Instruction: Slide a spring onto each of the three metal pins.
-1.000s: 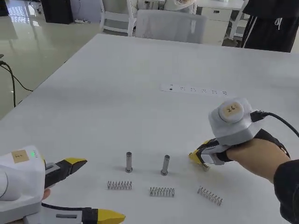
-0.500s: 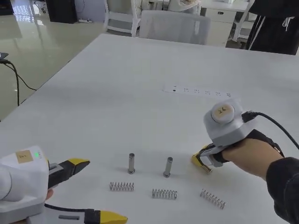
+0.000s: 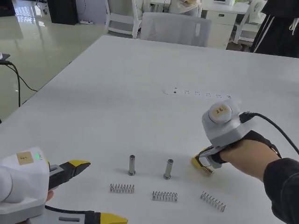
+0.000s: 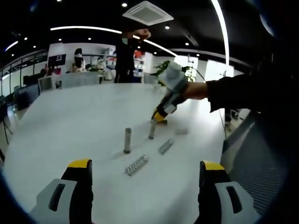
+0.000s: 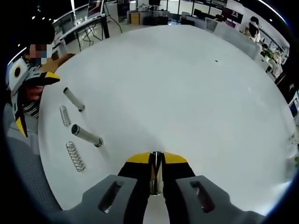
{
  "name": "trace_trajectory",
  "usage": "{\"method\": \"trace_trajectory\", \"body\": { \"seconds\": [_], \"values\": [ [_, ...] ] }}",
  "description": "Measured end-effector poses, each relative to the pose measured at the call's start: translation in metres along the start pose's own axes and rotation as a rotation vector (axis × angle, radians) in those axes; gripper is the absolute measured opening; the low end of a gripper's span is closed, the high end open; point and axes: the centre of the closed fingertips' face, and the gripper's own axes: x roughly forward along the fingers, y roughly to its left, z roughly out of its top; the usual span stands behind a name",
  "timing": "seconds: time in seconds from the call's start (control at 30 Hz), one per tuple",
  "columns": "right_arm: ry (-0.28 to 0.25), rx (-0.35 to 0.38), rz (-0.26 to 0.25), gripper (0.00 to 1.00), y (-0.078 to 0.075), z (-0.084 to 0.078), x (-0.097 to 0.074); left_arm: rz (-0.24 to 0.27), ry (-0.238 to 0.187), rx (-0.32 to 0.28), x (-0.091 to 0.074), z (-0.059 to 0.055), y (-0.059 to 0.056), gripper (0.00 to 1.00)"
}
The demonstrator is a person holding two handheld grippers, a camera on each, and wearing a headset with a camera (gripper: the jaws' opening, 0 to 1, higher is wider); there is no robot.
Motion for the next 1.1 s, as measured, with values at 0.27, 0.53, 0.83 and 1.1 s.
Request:
{"method": "trace_trajectory", "body": {
  "seconds": [0.27,0.53,0.83,1.1],
  "values": [
    [-0.037,0.02,-0.001,0.05,0.0,0.004,-0.016,0.0,-0.002,0.003,0.0,0.002,0.0,0.91],
    [-0.086,0.04,-0.002,0.05,0.003,0.006,-0.036,0.0,-0.005,0.009,0.0,0.003,0.0,0.91],
    [-0.119,0.042,-0.017,0.05,0.008,0.002,-0.051,-0.002,-0.009,0.019,-0.001,0.006,-0.002,0.91],
    [-0.132,0.055,-0.014,0.05,0.012,-0.002,-0.058,-0.003,-0.011,0.029,-0.003,0.009,-0.003,0.91]
  ]
}}
